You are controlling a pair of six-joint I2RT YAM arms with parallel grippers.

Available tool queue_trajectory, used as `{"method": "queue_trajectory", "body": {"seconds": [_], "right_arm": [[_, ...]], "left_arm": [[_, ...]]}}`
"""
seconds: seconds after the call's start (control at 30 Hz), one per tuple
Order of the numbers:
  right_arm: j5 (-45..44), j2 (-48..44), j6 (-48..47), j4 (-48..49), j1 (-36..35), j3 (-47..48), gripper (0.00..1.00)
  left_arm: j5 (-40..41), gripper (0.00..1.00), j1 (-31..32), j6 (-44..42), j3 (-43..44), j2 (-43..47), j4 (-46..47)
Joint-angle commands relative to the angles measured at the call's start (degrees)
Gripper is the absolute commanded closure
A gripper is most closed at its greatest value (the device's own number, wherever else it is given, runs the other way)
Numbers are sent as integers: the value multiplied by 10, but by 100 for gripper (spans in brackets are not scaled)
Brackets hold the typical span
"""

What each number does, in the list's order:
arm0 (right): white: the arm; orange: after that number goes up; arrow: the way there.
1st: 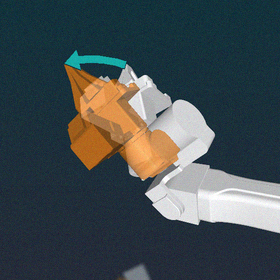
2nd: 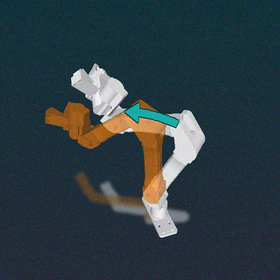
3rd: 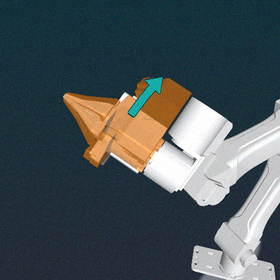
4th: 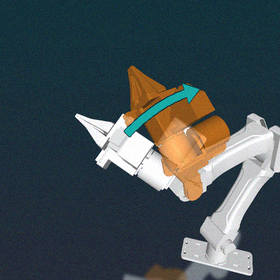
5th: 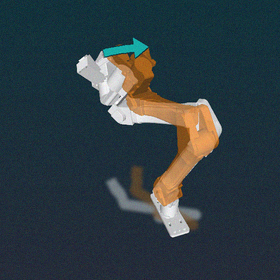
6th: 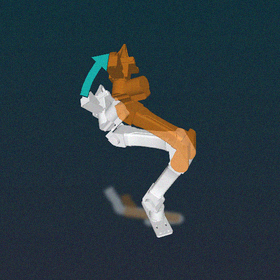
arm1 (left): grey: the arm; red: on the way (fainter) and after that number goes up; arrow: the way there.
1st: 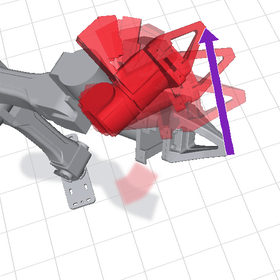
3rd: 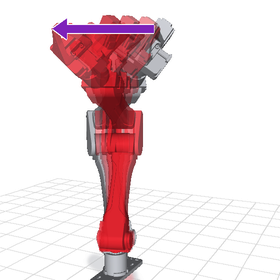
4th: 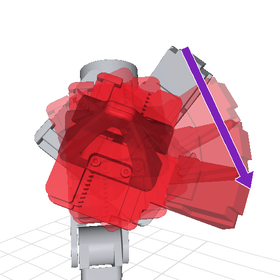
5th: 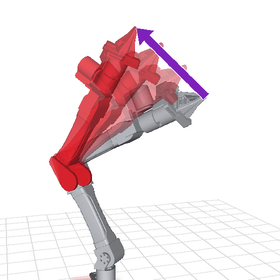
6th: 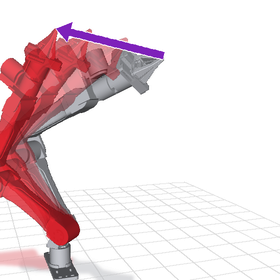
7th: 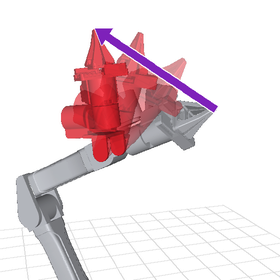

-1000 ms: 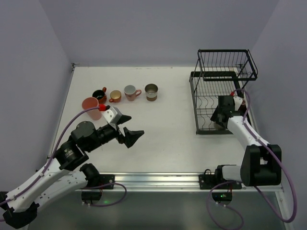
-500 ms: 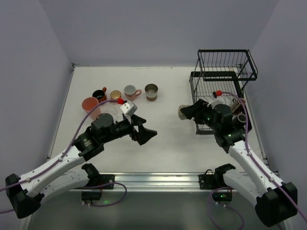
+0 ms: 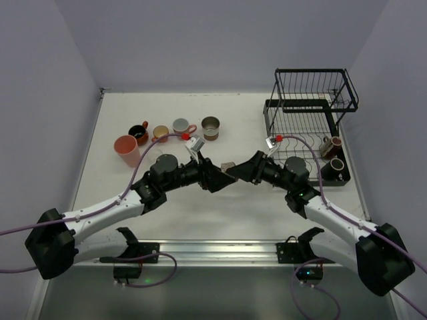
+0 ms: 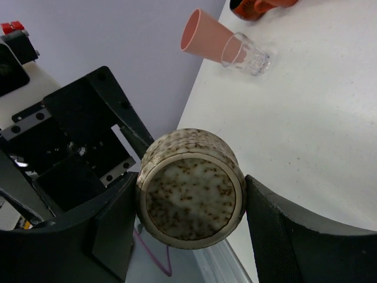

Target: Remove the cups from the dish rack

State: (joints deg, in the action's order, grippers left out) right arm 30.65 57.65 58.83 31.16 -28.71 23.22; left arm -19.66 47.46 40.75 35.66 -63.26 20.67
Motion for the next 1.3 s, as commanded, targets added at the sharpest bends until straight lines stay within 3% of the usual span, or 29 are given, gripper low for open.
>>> {"method": "queue_trajectory", "body": {"seconds": [0.0,0.07,0.1,0.17,0.27,0.3,0.4,0.43,0.47,0.57,0.6,0.67,0.7,0.77,0.9,1.07,1.27], "right_arm": [[48,30,41,127,-10,-5,61],[51,40,48,150,-14,-8,61],[52,44,50,155,-15,-9,61],[51,56,60,176,-17,-14,61],[49,72,80,209,-17,-22,61],[48,76,86,226,-17,-25,61],[46,86,103,244,-17,-29,50],[44,86,108,249,-17,-34,36],[43,84,108,252,-16,-34,30],[35,49,85,219,-16,-34,13],[21,35,70,165,-17,-30,10],[-5,-14,9,85,-17,-10,5],[-42,-31,-13,0,-16,-3,3],[-82,-80,-72,-71,-17,16,1],[-150,-128,-139,-200,-16,35,1],[-157,-151,-161,-218,-17,22,1],[-157,-156,-173,-221,-16,10,1]], "left_arm": [[-13,26,7,32,-2,-15,95],[-10,33,9,34,-2,-24,101],[-10,44,10,35,-2,-26,104],[-9,56,11,36,-2,-30,111],[3,93,12,31,-4,-23,113],[8,99,12,28,-4,-20,105],[41,100,12,0,7,0,56],[65,100,12,-9,12,9,37],[82,100,13,-35,32,14,12],[175,100,11,-98,97,9,-139],[196,100,11,-114,120,-1,-239],[302,100,11,-145,169,-46,-326],[321,100,8,-154,179,-80,-377],[365,100,-12,-157,197,-119,-442],[313,100,-82,-162,237,-212,-467],[371,100,-118,-189,311,-307,-514],[386,100,-134,-216,385,-404,-568]]}}
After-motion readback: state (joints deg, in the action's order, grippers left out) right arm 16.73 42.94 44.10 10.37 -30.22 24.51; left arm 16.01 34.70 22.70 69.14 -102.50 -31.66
